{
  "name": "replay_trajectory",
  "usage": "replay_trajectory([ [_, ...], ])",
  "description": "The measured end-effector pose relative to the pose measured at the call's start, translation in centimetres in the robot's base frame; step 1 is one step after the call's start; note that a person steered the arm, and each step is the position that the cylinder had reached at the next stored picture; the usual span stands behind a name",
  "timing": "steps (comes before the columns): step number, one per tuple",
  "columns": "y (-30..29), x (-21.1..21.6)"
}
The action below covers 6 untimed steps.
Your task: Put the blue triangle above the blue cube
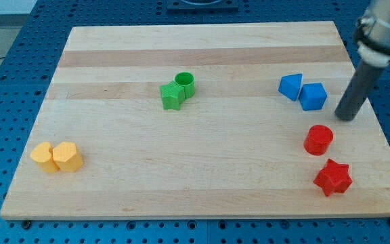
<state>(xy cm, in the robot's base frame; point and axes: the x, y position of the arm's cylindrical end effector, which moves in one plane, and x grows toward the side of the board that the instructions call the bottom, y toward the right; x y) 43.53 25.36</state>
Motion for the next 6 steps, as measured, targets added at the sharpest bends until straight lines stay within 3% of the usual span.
replay_trajectory([
  [1, -3.5, -5.1],
  [3, -6.8, -0.8],
  [4, -7.9, -1.2],
  [6, -19.9, -0.8],
])
